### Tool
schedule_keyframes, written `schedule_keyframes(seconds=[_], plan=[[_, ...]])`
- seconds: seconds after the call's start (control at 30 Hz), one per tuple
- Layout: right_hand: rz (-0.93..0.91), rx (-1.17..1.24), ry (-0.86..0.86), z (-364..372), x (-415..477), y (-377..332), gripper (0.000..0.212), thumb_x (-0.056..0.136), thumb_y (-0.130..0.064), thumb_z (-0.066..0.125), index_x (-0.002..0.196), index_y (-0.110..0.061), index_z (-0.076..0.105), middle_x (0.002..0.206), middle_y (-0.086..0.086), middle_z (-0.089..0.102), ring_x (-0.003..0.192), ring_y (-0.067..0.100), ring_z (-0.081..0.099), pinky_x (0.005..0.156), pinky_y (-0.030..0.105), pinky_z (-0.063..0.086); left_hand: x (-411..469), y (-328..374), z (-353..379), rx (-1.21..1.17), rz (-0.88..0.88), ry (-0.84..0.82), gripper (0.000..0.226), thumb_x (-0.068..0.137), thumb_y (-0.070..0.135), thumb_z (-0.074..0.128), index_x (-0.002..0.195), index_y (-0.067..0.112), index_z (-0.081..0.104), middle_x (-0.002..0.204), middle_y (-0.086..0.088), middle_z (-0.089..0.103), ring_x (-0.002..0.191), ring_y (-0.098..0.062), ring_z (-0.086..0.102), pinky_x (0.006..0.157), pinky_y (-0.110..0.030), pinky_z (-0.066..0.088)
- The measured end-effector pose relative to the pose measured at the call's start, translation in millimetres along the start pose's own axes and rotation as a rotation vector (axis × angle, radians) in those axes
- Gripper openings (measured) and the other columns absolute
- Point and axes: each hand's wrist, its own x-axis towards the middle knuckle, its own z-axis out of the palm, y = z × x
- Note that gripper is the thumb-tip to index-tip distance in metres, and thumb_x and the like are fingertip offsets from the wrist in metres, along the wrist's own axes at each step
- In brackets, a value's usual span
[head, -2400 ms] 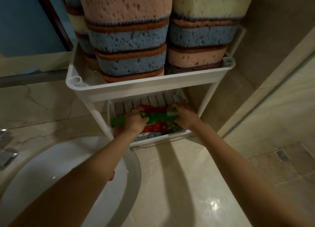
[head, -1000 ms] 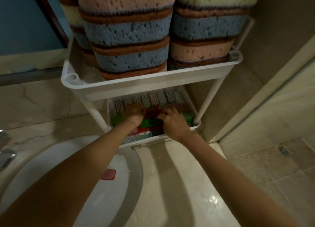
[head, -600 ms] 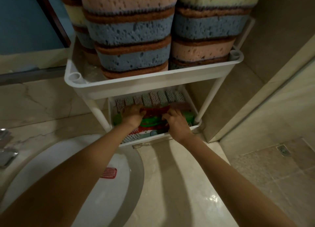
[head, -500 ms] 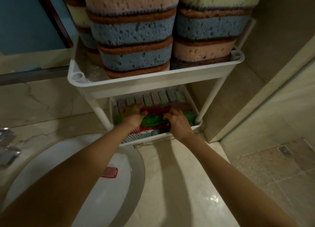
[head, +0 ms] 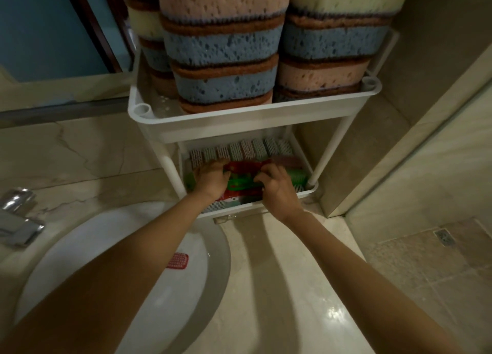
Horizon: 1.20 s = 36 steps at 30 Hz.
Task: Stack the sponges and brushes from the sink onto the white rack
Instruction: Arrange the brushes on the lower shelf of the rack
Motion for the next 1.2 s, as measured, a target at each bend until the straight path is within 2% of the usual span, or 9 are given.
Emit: schedule_keyframes(seconds=[0.17,0.3,0.43,0.53,0.6,0.73,0.8,1.03,1.2], plan=[[-0.053,0.071,0.085,-2.3,-18.4,-40.4,0.034,0.065,-0.004,0.038,0.078,-0.002,0.069,0.084,0.019,0.065,0.071,0.038,0.061,0.068,0.036,0.055,-33.1,13.8,-14.5,-0.152,-0.009,0.137,0.037,0.096,0.006,0.036,0.128,0.010,0.053,0.131,-0.014,0.057,0.120,-0.030,0.053,0.103,-0.037,0.043],[0.014,0.290,0.158,-2.4,-36.3,-78.6,0.032,0.066,0.004,0.045,0.089,0.002,0.067,0.092,0.022,0.063,0.082,0.039,0.062,0.072,0.040,0.055,-92.1,8.1,-32.9,-0.289,-0.012,0.203,0.030,0.095,0.005,0.040,0.118,0.005,0.059,0.116,-0.012,0.065,0.108,-0.023,0.060,0.085,-0.020,0.042],[-0.018,0.409,0.133,12.9,-60.0,-125.3,0.035,0.067,0.003,0.047,0.096,0.000,0.066,0.096,0.019,0.065,0.084,0.034,0.064,0.069,0.034,0.051,-157.4,-35.2,-41.9,-0.366,-0.187,0.306,0.028,0.092,0.004,0.045,0.114,0.007,0.061,0.105,-0.011,0.068,0.093,-0.025,0.063,0.076,-0.021,0.047],[-0.003,0.490,-0.013,36.3,-77.3,-163.1,0.032,0.072,-0.003,0.048,0.098,-0.001,0.067,0.099,0.017,0.067,0.086,0.033,0.066,0.073,0.035,0.053,-199.0,-85.2,-44.7,-0.385,-0.396,0.340,0.026,0.091,0.002,0.044,0.110,0.003,0.062,0.096,-0.009,0.066,0.082,-0.022,0.060,0.063,-0.007,0.043],[0.048,0.487,-0.243,59.1,-83.8,-186.8,0.027,0.082,-0.006,0.051,0.104,-0.003,0.066,0.104,0.016,0.066,0.093,0.032,0.064,0.080,0.035,0.049,-219.1,-123.3,-42.9,-0.361,-0.500,0.334,0.025,0.090,0.003,0.045,0.106,0.002,0.064,0.104,-0.016,0.067,0.098,-0.031,0.061,0.076,-0.023,0.041],[0.117,0.387,-0.673,118.4,-93.6,-210.8,0.028,0.088,-0.010,0.053,0.116,-0.008,0.058,0.117,0.011,0.061,0.105,0.025,0.059,0.095,0.030,0.046,-240.2,-189.5,-38.7,-0.307,-0.668,0.220,0.030,0.092,0.007,0.043,0.115,0.002,0.062,0.123,-0.016,0.062,0.115,-0.031,0.055,0.099,-0.033,0.042],[0.159,0.340,-0.798,143.9,-95.6,-212.7,0.034,0.089,-0.011,0.054,0.123,-0.004,0.051,0.124,0.014,0.057,0.107,0.025,0.056,0.099,0.035,0.045,-241.4,-216.4,-36.4,-0.286,-0.698,0.178,0.030,0.092,0.008,0.044,0.115,0.003,0.062,0.124,-0.015,0.062,0.117,-0.031,0.055,0.100,-0.033,0.040],[0.248,0.098,-0.772,215.0,-66.4,-202.3,0.054,0.086,-0.005,0.053,0.136,-0.003,0.032,0.134,0.017,0.038,0.119,0.036,0.049,0.099,0.042,0.044,-210.3,-273.6,-16.7,-0.263,-0.697,0.081,0.030,0.094,0.011,0.045,0.118,0.002,0.059,0.123,-0.016,0.061,0.114,-0.029,0.056,0.096,-0.030,0.042],[0.172,-0.066,-0.751,245.3,-59.9,-194.7,0.054,0.089,-0.022,0.058,0.133,-0.003,0.033,0.128,0.018,0.043,0.116,0.031,0.048,0.094,0.039,0.045,-192.6,-288.7,-5.0,-0.254,-0.671,0.084,0.029,0.095,0.011,0.044,0.117,0.002,0.059,0.119,-0.016,0.062,0.109,-0.028,0.057,0.087,-0.025,0.042]])
